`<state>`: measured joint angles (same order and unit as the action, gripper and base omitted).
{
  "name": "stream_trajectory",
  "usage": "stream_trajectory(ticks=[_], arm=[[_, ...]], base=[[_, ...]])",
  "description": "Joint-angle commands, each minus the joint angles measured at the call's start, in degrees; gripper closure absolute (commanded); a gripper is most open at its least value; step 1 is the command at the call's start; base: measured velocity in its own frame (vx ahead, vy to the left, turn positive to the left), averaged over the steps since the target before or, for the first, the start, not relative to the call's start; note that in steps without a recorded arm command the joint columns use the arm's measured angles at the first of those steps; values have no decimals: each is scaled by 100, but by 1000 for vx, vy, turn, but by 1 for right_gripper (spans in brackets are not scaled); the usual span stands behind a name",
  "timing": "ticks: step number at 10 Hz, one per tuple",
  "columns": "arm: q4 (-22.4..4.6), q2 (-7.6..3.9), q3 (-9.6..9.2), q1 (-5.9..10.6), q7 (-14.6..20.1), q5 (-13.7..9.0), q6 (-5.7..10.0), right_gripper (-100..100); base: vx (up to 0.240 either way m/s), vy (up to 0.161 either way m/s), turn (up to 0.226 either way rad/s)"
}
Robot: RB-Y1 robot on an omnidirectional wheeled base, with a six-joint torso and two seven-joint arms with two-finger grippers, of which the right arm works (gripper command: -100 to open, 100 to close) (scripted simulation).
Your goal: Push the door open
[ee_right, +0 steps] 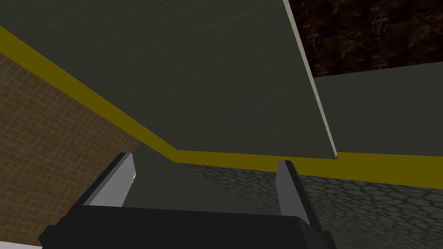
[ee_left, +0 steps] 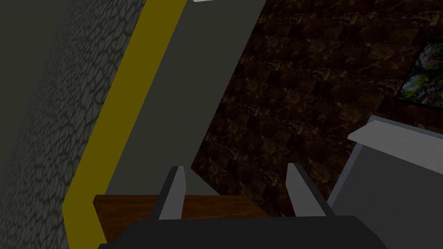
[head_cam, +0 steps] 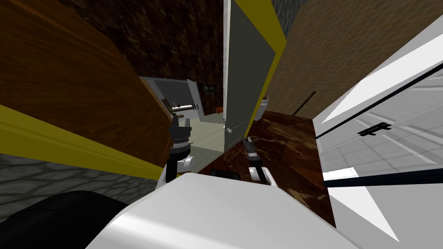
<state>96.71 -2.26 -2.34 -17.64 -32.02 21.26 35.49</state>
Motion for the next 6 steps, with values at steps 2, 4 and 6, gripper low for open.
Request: stream_trajectory(ticks=[2, 4, 6], arm=[[-403, 4, -4, 91, -274, 164, 153, -100], [-640, 9, -7, 163, -427, 267, 218, -100], [-887, 14, -10, 235, -580, 370, 284, -100]], base=[[63, -54, 39], [48, -49, 36], [56, -67, 54]])
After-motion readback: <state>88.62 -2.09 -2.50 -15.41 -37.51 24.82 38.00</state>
